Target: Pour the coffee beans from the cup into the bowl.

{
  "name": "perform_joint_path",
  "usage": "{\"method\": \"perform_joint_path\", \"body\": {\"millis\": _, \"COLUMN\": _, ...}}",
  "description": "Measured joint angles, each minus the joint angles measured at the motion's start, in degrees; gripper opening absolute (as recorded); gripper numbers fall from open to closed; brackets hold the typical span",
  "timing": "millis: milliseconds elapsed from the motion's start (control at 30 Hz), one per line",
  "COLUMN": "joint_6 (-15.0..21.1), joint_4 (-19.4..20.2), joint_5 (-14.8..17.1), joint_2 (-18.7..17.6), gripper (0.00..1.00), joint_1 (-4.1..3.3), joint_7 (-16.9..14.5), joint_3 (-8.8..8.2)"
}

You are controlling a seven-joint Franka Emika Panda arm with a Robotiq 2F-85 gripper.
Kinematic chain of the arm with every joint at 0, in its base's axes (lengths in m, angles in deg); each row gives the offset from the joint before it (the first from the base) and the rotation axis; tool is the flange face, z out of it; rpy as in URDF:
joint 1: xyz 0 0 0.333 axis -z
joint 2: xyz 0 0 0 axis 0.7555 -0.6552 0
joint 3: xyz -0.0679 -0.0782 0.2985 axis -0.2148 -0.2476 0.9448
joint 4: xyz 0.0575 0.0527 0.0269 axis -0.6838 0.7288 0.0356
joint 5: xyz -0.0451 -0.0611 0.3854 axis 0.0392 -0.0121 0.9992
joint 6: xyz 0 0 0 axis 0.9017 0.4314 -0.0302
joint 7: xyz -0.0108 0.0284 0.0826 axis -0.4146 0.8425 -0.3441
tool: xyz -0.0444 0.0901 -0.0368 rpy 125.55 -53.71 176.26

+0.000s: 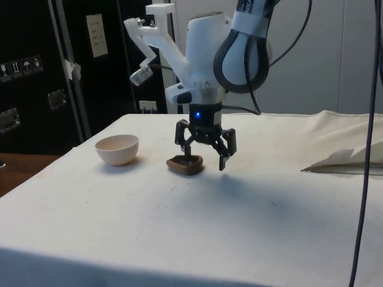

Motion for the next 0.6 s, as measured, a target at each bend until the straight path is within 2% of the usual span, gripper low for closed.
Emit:
{"method": "perform_joint_path", "body": {"millis": 67, "joint_6": 0.00, "joint_4": 0.06, "joint_5": 0.00, "joint_2": 0.00, "gripper": 0.99, "joint_1": -0.06, "joint_7": 0.00, "joint_3": 0.17}}
{"method": "perform_joint_path", "body": {"millis": 133, "joint_6": 0.00, "joint_4": 0.06, "joint_5": 0.00, "joint_2": 0.00, "gripper": 0.90, "joint_1": -0.06, "joint_7": 0.00, "joint_3": 0.23}}
{"method": "perform_joint_path", "body": {"millis": 200, "joint_6": 0.00, "joint_4": 0.11, "joint_5": -0.06, "joint_2": 0.00, "gripper": 0.68, "joint_1": -0.06, "joint_7": 0.00, "joint_3": 0.29}}
{"method": "perform_joint_path", "body": {"millis": 233, "joint_6": 0.00, "joint_4": 0.11, "joint_5": -0.06, "joint_2": 0.00, "gripper": 0.63, "joint_1": -0.06, "joint_7": 0.00, "joint_3": 0.29}}
{"method": "perform_joint_path", "body": {"millis": 267, "joint_6": 0.00, "joint_4": 0.11, "joint_5": -0.06, "joint_2": 0.00, "gripper": 0.63, "joint_1": -0.06, "joint_7": 0.00, "joint_3": 0.34}}
{"method": "perform_joint_path", "body": {"millis": 300, "joint_6": 0.00, "joint_4": 0.11, "joint_5": -0.06, "joint_2": 0.00, "gripper": 0.58, "joint_1": -0.06, "joint_7": 0.00, "joint_3": 0.34}}
{"method": "perform_joint_path", "body": {"millis": 433, "joint_6": 0.00, "joint_4": 0.11, "joint_5": -0.06, "joint_2": 0.00, "gripper": 0.35, "joint_1": -0.11, "joint_7": 0.00, "joint_3": 0.34}}
{"method": "perform_joint_path", "body": {"millis": 467, "joint_6": 0.00, "joint_4": 0.11, "joint_5": -0.06, "joint_2": 0.00, "gripper": 0.25, "joint_1": -0.11, "joint_7": 0.00, "joint_3": 0.34}}
{"method": "perform_joint_path", "body": {"millis": 500, "joint_6": 0.00, "joint_4": 0.11, "joint_5": -0.06, "joint_2": 0.00, "gripper": 0.20, "joint_1": -0.11, "joint_7": 0.00, "joint_3": 0.34}}
{"method": "perform_joint_path", "body": {"millis": 533, "joint_6": 0.00, "joint_4": 0.11, "joint_5": -0.06, "joint_2": 0.00, "gripper": 0.20, "joint_1": -0.11, "joint_7": 0.00, "joint_3": 0.34}}
{"method": "perform_joint_path", "body": {"millis": 600, "joint_6": 0.00, "joint_4": 0.11, "joint_5": -0.06, "joint_2": 0.06, "gripper": 0.09, "joint_1": -0.17, "joint_7": 0.00, "joint_3": 0.34}}
